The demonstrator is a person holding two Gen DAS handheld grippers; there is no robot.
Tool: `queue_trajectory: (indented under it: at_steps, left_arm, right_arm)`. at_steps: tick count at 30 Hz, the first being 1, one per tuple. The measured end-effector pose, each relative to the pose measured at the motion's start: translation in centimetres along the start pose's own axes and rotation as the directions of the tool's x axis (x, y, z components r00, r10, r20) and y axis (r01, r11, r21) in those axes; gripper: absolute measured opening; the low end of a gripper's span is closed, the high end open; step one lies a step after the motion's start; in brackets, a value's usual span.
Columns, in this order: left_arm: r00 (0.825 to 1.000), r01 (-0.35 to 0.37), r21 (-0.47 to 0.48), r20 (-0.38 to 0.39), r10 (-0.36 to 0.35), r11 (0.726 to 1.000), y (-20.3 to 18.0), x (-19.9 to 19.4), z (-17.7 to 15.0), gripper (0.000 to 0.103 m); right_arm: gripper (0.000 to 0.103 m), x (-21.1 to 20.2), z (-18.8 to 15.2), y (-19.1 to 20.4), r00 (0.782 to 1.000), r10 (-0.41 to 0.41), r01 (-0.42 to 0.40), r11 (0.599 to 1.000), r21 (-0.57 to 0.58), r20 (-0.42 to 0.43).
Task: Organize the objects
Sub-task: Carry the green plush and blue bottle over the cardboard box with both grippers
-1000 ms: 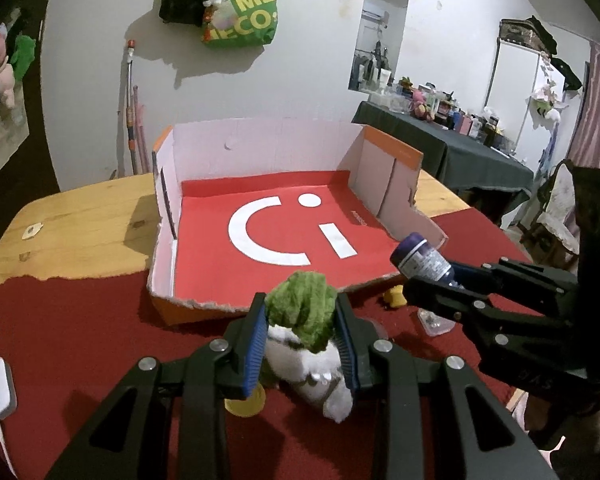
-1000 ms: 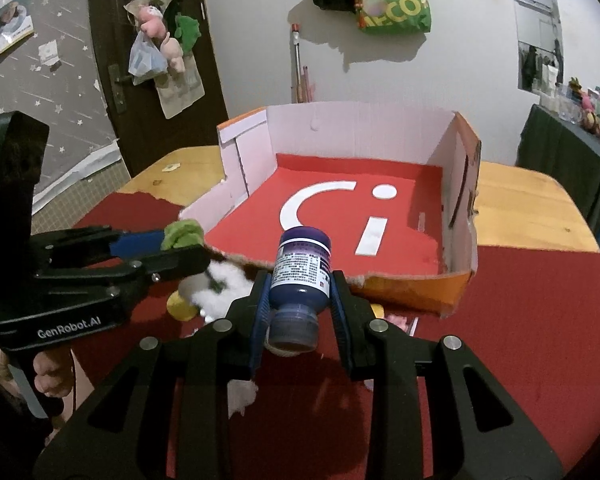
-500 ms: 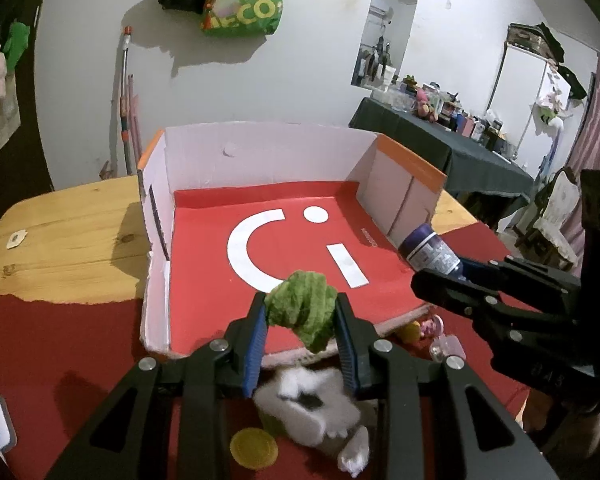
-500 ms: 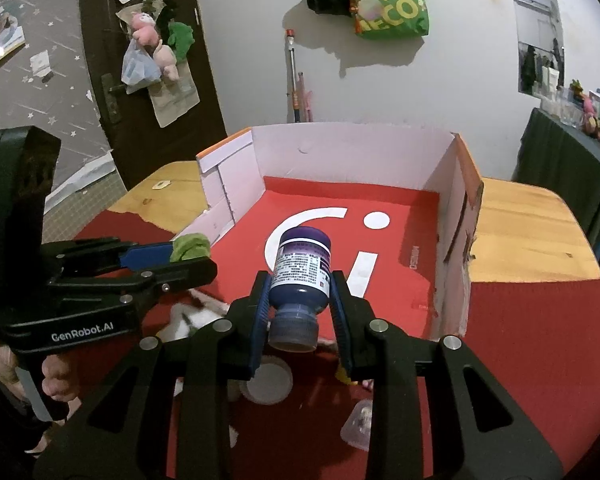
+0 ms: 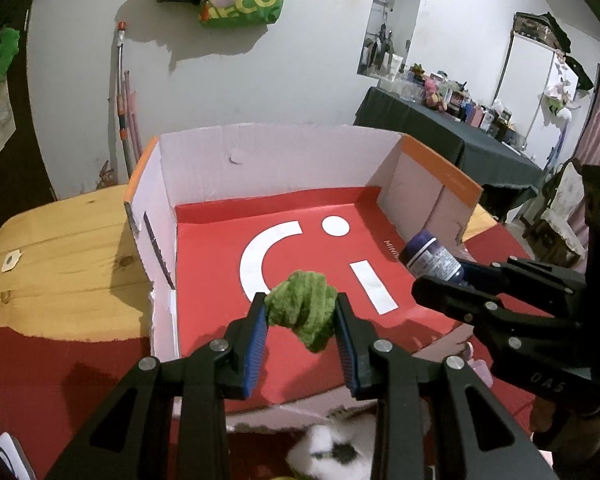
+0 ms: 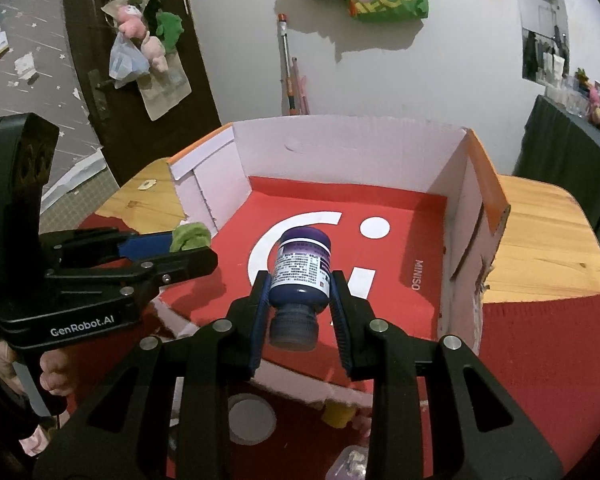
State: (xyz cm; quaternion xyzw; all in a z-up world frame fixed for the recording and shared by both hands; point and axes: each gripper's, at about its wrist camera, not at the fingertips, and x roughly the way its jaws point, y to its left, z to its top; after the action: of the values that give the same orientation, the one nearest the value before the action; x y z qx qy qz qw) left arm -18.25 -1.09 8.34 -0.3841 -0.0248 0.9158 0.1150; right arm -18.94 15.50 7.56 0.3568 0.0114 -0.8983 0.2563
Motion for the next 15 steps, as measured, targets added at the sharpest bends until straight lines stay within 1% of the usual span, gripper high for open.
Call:
queue_trajectory:
  at_steps: [7,15]
  left_arm:
    - [0.999,0.011,-0.021,-0.045,-0.012,1.0,0.9,2.1,0.7,0.034]
    - [0.996,0.02,-0.039,-0.092,-0.023,0.999,1.5,4.2,0.4,0.034]
  right_arm:
    - [0.028,1.8,0.1,-0.8,0.999,0.011,-0.01,1.0,0.026,-0.051]
    - [0.028,3.8,-0.1,-1.5,0.993,0.022,-0.017,0.999,0.041,-0.117]
